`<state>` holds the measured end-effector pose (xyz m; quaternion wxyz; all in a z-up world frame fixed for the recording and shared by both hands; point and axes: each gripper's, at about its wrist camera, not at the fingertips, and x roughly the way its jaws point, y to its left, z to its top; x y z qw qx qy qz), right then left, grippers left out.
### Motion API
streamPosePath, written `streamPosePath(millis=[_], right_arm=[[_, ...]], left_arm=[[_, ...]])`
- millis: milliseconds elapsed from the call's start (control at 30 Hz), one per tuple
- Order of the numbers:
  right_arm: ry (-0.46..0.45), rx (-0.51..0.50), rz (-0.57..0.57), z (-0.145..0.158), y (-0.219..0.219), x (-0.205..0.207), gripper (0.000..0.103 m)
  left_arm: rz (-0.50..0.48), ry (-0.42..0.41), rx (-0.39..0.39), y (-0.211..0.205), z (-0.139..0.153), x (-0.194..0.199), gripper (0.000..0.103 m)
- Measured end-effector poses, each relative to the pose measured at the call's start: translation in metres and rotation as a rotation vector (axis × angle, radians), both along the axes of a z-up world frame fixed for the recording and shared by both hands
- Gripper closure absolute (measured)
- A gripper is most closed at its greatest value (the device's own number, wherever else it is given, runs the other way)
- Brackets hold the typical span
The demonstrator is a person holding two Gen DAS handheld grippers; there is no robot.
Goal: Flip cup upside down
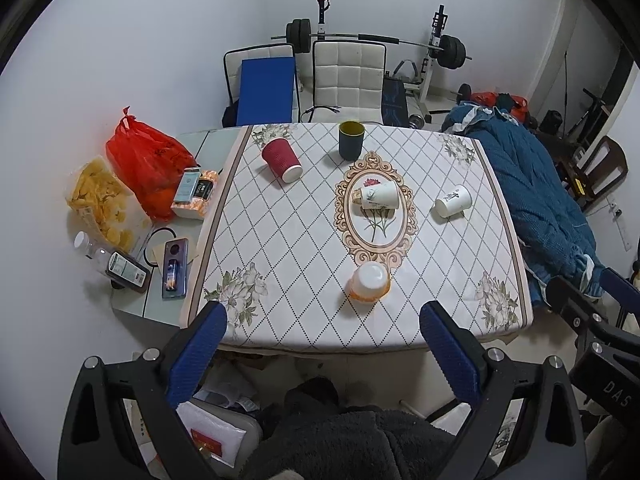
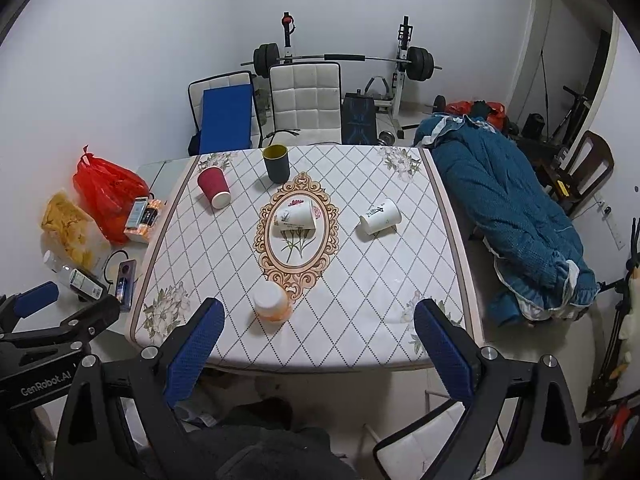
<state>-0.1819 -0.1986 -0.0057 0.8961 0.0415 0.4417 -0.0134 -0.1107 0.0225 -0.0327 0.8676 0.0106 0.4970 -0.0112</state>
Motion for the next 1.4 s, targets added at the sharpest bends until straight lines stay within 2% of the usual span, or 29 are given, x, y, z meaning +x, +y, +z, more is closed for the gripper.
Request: streamPosePath(millis=[600, 1400], right_arm=[[0.014, 0.004, 0.013, 0.003, 0.000, 0.005, 0.005], [0.033, 0.003, 0.022, -0.007, 0.002, 0.005, 0.004]], left_arm=[[0.013, -0.004, 0.000, 0.003, 0.004, 0.000, 0.004], [0.039, 0.007, 0.004, 0.016, 0.003, 0.001, 0.004]])
